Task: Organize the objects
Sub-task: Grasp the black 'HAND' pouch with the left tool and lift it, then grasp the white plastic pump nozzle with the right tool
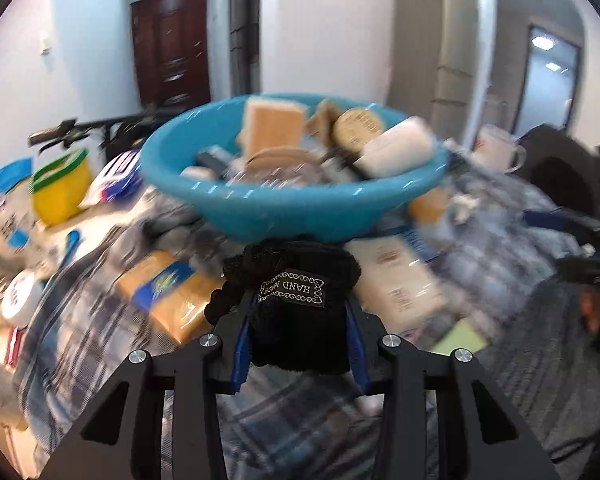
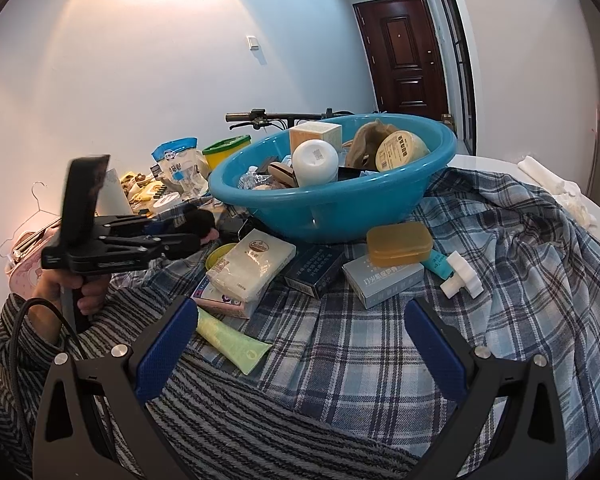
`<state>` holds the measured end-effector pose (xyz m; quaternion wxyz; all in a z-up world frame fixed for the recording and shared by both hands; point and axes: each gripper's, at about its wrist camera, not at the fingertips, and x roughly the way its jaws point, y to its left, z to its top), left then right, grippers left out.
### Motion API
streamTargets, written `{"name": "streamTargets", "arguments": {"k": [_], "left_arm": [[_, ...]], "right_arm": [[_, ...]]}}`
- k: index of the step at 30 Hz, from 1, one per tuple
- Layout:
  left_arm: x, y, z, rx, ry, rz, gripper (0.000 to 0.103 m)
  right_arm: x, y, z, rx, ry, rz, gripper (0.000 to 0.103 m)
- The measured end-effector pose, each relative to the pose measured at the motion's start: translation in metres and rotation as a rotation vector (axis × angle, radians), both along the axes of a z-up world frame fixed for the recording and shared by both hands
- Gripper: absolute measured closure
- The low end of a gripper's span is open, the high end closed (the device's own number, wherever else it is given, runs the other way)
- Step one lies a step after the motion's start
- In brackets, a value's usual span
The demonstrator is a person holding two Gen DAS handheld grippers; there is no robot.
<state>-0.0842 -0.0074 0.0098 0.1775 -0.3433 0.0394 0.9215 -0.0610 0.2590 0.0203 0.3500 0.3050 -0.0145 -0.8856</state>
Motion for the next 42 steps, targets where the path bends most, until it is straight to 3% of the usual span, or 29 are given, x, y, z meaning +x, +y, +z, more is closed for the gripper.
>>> {"name": "streamTargets", "arguments": {"k": [2,7,12,14,17,20,24,26,28,32,34,37,40,42], "left_arm": [[0.005,-0.002,0.008,0.049,0.034,-0.027,0.061],[0.026,-0.009,0.036,0.136,0.234,-0.028,0.061],[0.04,-0.003,0.048,0.136,0.391,-0.01,0.061],[0.039,-0.003,0.048,0.136,0.397,0.017,0.06],[0.027,-0.011,0.044,0.201,0.327,0.039,0.06],[0.021,-0.015,0.04,0.174,0.323,0.127,0.06],[0.017,-0.019,0.039,0.171,0.33,0.155,0.06],[0.019,-0.02,0.04,0.17,0.35,0.166,0.06],[0.023,-0.018,0.04,0.161,0.364,0.187,0.06],[0.023,-0.018,0.041,0.179,0.35,0.187,0.06],[0.024,-0.016,0.042,0.165,0.362,0.184,0.06],[0.03,-0.007,0.043,0.137,0.385,0.156,0.06],[0.032,0.001,0.042,0.102,0.399,0.136,0.06],[0.031,0.005,0.041,0.085,0.393,0.126,0.06]], "right_arm": [[0.0,0.001,0.0,-0.001,0.003,-0.007,0.0],[0.01,0.01,0.009,-0.045,0.073,-0.037,0.0],[0.016,-0.002,0.01,0.02,0.114,-0.038,0.0],[0.013,-0.012,0.006,0.074,0.096,-0.03,0.0],[0.011,-0.015,0.004,0.103,0.092,-0.031,0.0],[0.016,-0.009,0.008,0.063,0.121,-0.048,0.0],[0.016,0.015,0.02,-0.043,0.156,-0.093,0.0],[0.012,0.025,0.028,-0.044,0.191,-0.149,0.0],[0.011,0.03,0.037,-0.024,0.255,-0.132,0.0],[0.011,0.029,0.05,0.104,0.433,-0.157,0.0],[0.0,0.024,0.047,0.184,0.389,-0.104,0.0],[-0.035,0.017,0.032,0.272,0.227,-0.054,0.0],[-0.059,0.013,0.008,0.333,0.181,-0.021,0.001],[-0.073,0.015,-0.007,0.347,0.128,0.024,0.018]]}}
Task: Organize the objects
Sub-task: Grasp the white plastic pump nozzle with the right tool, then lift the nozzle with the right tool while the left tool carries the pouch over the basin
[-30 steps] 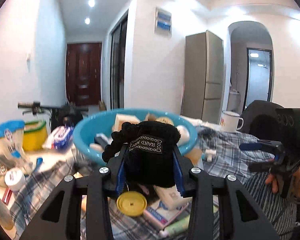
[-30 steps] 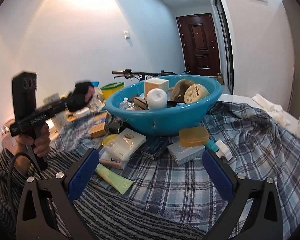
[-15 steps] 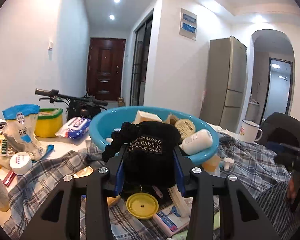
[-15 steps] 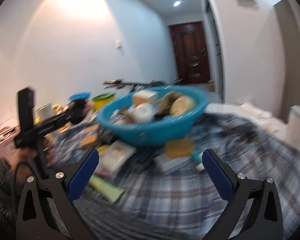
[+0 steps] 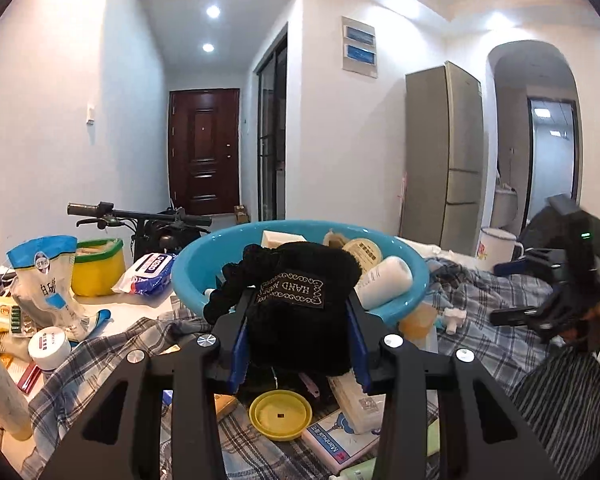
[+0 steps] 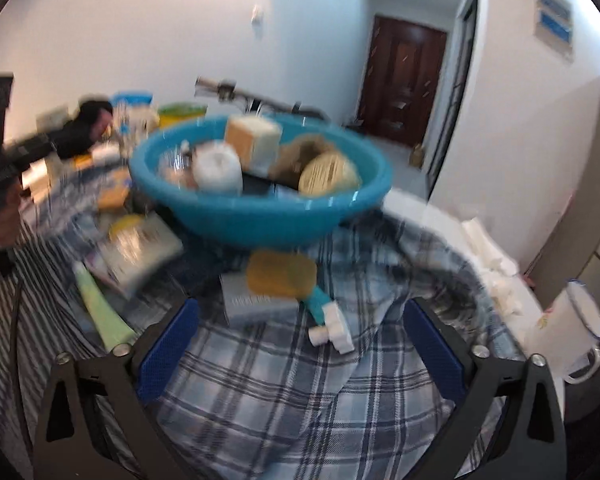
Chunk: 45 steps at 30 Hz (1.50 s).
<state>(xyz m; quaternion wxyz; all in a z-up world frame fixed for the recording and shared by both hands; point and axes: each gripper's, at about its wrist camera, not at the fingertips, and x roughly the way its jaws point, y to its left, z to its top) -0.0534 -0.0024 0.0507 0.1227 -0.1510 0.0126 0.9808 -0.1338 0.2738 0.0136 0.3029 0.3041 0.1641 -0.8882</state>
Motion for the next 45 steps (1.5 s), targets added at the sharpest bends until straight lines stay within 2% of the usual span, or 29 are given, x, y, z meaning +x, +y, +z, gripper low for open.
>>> {"name": "streamTargets", "arguments": {"k": [2,4,6,8,11,13,15,18,21,27,38,45], "left_arm": [[-0.001,0.002,-0.001,-0.007,-0.004,0.001,0.06],[-0.003,0.001,-0.002,-0.005,-0.015,0.003,0.06],[-0.005,-0.001,-0.003,0.0,-0.022,0.006,0.06],[-0.005,-0.001,-0.004,0.004,-0.025,0.008,0.06],[-0.005,-0.002,-0.004,0.006,-0.029,0.009,0.06],[-0.006,-0.002,-0.005,0.004,-0.033,0.006,0.06],[-0.007,0.0,-0.005,-0.002,-0.037,0.006,0.06],[-0.007,0.001,-0.005,-0.009,-0.038,0.001,0.06],[-0.007,0.0,-0.005,-0.008,-0.035,0.002,0.06],[-0.008,-0.004,-0.006,0.004,-0.039,0.018,0.06],[-0.009,-0.009,-0.004,0.024,-0.042,0.036,0.06],[-0.009,-0.012,-0.004,0.038,-0.046,0.041,0.06]], "right_arm": [[-0.014,-0.003,-0.013,0.041,-0.035,0.016,0.027],[-0.022,-0.007,-0.022,0.105,-0.032,0.009,0.032],[-0.033,-0.01,-0.031,0.146,-0.048,0.013,0.055],[-0.039,-0.01,-0.039,0.157,-0.082,0.017,0.064],[-0.043,-0.01,-0.054,0.214,-0.102,0.004,0.066],[-0.044,-0.005,-0.056,0.164,-0.11,0.0,0.068],[-0.044,-0.001,-0.057,0.148,-0.118,-0.008,0.074],[-0.037,0.003,-0.052,0.135,-0.099,-0.004,0.074],[-0.027,0.006,-0.037,0.123,-0.046,-0.01,0.074],[0.0,0.011,0.013,0.0,0.036,0.028,0.074],[0.039,-0.037,0.112,-0.249,0.183,0.18,0.074],[0.04,-0.065,0.168,-0.382,0.262,0.233,0.074]]}}
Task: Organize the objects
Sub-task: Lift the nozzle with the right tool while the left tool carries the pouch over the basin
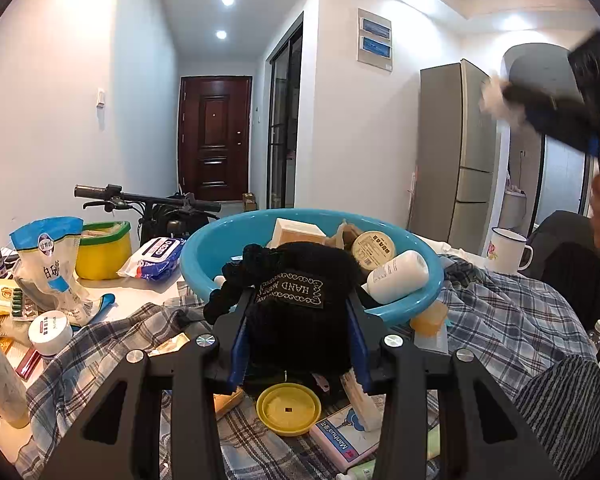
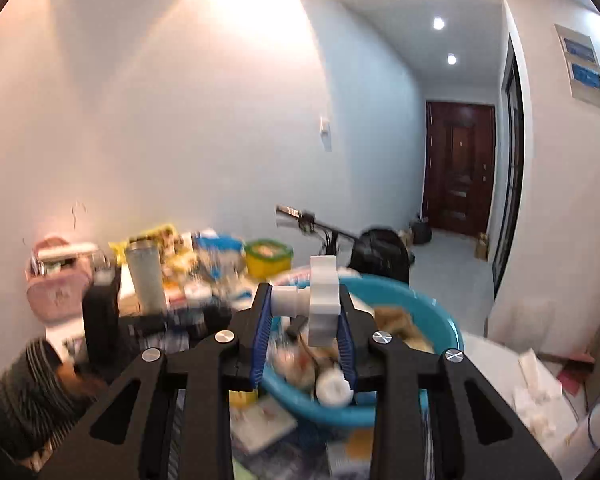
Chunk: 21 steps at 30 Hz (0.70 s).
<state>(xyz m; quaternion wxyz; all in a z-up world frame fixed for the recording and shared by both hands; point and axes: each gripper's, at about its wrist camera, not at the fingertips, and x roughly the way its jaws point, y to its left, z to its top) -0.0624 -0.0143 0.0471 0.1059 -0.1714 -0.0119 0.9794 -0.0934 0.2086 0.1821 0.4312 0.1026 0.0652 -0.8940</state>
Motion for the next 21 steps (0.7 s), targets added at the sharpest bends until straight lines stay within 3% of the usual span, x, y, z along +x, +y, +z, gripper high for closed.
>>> {"name": "streamTargets", "arguments": {"k": [10,14,21], "left_arm": [[-0.002,-0.003,-0.001,0.011,-0.008,-0.002,0.06],[-0.001,0.002,-0.002,-0.005,-0.004,-0.024,0.06],[-0.002,-0.003,-0.002,0.026,-0.008,-0.024,0.059]], "right_arm": [[0.0,-0.04,0.071,-0.237,0.078,0.121,0.074],[0.008,-0.06,0.088,-0.28,0.13,0.135,0.074],[0.0,-0.071,0.07,-0.25,0.176,0.071,0.074]]}}
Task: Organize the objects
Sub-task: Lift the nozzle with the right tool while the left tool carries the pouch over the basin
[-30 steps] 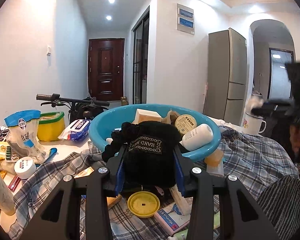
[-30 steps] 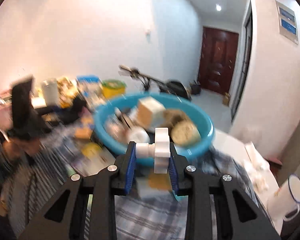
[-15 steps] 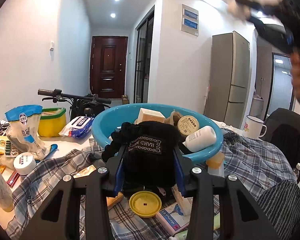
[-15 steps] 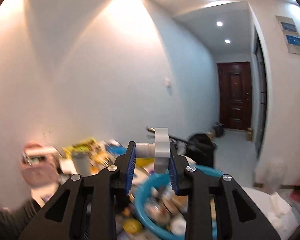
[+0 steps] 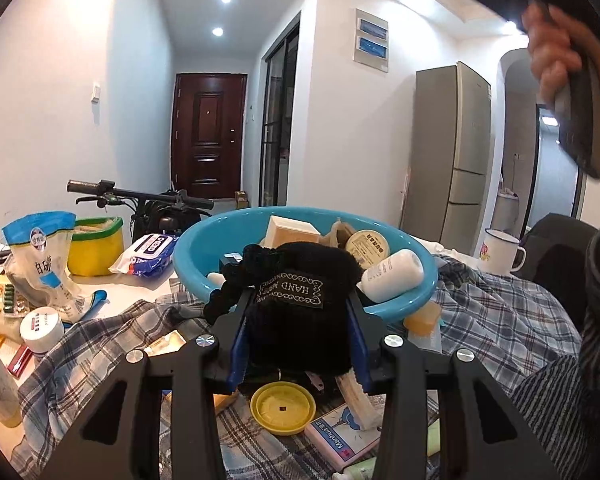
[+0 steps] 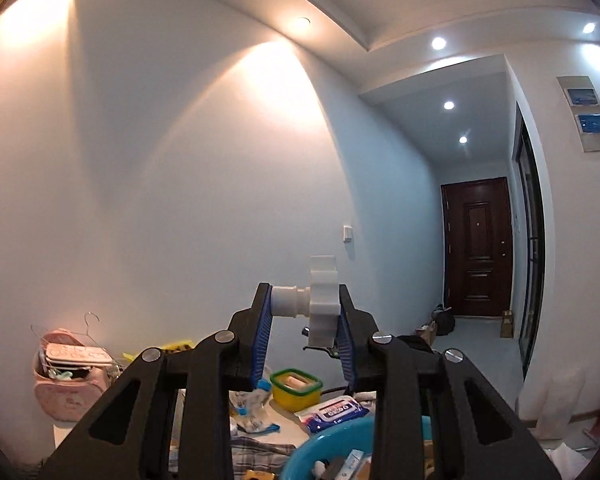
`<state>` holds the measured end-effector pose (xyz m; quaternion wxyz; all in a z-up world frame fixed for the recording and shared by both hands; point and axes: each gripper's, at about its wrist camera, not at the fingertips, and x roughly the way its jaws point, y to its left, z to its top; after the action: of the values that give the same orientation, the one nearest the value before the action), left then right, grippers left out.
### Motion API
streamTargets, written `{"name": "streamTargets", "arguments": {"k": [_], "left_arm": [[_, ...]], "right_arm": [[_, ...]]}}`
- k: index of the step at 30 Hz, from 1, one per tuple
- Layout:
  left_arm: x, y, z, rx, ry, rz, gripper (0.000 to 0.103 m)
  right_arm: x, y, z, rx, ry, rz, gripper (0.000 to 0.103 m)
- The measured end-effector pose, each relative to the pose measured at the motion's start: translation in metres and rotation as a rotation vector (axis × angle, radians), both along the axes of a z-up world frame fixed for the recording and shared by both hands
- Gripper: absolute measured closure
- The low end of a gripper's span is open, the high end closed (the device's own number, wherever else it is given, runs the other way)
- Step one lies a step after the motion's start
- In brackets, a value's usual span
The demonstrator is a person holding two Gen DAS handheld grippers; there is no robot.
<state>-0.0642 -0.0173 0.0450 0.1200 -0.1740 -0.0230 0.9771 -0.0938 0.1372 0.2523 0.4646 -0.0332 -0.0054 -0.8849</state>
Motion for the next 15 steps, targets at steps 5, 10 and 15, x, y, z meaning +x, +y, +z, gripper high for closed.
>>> {"name": "streamTargets", "arguments": {"k": [5,10,15], "left_arm": [[-0.001,-0.004,-0.001,0.015,-0.007,0.011,0.059],[0.003,-0.007,0.001,0.033,0.002,0.011,0.059],[0.003,-0.012,0.004,0.052,-0.005,0.042,0.059]], "right_arm": [[-0.019,0.0,-0.012,0.055,-0.013,-0.079,0.074],[-0.027,0.017,-0.016,0.063,-0.024,-0.147,0.074],[-0.03,0.022,-0.016,0.102,-0.019,-0.199,0.074]]}}
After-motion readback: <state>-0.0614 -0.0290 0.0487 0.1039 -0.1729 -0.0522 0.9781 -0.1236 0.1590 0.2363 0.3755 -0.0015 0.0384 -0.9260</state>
